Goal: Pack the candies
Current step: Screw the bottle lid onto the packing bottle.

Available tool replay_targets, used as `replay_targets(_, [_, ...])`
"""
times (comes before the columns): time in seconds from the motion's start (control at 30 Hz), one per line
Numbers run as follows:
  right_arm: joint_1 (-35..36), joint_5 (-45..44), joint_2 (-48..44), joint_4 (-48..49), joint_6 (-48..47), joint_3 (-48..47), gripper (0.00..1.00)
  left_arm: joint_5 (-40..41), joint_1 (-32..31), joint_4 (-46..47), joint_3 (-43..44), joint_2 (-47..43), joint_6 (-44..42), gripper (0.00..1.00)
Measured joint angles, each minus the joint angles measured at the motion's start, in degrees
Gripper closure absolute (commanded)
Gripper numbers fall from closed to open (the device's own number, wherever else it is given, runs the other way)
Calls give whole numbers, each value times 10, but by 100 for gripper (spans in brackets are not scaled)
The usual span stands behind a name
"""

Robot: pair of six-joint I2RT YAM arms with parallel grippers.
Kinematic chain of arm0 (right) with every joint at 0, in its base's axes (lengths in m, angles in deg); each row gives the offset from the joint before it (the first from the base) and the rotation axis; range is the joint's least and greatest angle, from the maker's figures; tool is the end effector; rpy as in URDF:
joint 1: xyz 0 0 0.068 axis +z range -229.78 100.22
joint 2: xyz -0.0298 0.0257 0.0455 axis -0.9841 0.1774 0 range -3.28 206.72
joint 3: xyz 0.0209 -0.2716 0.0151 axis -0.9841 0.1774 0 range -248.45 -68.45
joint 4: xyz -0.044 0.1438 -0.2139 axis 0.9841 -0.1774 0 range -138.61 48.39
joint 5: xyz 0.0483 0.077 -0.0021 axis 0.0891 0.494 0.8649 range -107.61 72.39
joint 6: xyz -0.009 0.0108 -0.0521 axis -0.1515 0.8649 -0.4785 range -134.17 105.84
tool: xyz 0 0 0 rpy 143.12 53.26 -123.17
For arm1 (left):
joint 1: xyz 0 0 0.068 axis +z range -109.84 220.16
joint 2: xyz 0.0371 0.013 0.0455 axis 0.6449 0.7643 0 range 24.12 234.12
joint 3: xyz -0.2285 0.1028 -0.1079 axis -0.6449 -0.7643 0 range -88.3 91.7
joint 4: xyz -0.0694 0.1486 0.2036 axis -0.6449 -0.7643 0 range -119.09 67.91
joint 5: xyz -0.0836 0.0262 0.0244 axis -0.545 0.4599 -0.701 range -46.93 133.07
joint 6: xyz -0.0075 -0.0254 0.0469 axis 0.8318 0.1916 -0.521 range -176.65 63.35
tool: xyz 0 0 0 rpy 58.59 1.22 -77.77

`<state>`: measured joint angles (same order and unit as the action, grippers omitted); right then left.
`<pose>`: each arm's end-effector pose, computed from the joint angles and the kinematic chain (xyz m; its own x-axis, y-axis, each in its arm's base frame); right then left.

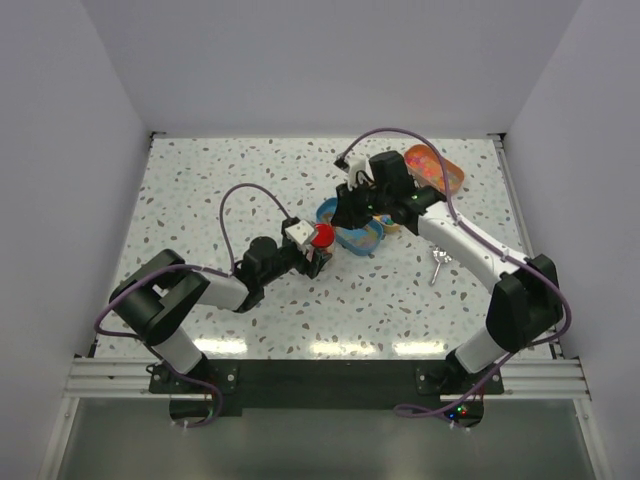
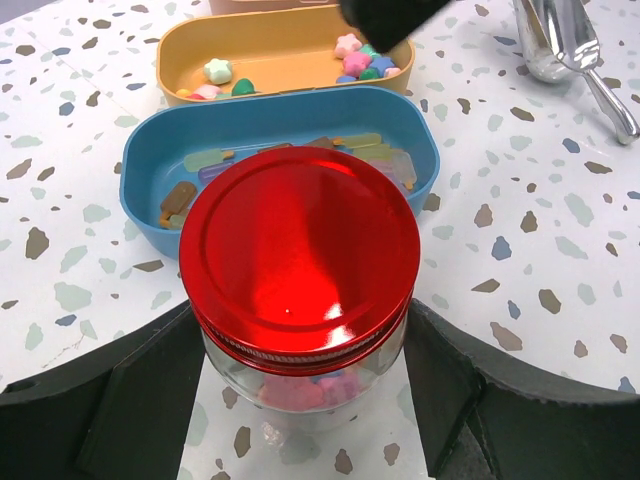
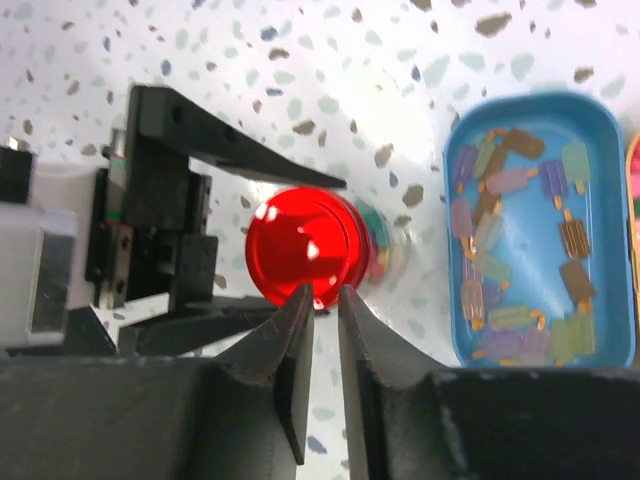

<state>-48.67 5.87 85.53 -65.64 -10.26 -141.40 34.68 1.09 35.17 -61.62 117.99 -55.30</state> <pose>0.2910 0.1923 0.2997 -0.5981 -0.2880 -0.7479 -0.6965 0.6484 0.3073 0.2262 -0.1903 0.1555 -0.1511 0.0928 -0.9841 0.7316 0.6800 -0.0482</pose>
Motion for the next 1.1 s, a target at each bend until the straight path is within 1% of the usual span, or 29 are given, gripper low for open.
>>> replay_targets(0.03, [0, 6, 7, 10, -3, -8, 85, 0, 0, -1, 1, 0, 0, 47])
replay_targets(0.13, [1, 33, 19, 35, -8, -14, 90, -2, 0, -5, 3, 0, 0, 47])
replay_targets(0.23, [1, 62, 28, 47, -9, -15, 94, -2, 0, -7, 4, 0, 0, 48])
replay_targets(0.4, [3, 103, 32, 64, -7, -7, 96, -2, 0, -10, 6, 0, 0, 48])
replay_targets(0.53, [4, 127, 36, 72, -5, 30, 97, -2, 0, -13, 8, 0, 0, 48])
replay_targets(0.67, [4, 141, 48, 51, -8, 61, 96, 0, 1, -16, 9, 0, 0, 48])
replay_targets(0.77, [4, 134, 48, 37, -16, 61, 91, -1, 1, -18, 11, 0, -1, 48])
replay_targets(0.87, [4, 127, 51, 14, -31, 33, 89, 0, 1, -20, 12, 0, -1, 48])
replay_targets(0.97, [4, 119, 55, 13, -37, -2, 84, -1, 1, -21, 12, 0, -1, 48])
replay_targets(1.1, [4, 109, 64, 20, -39, -47, 85, -1, 1, -21, 12, 0, -1, 48])
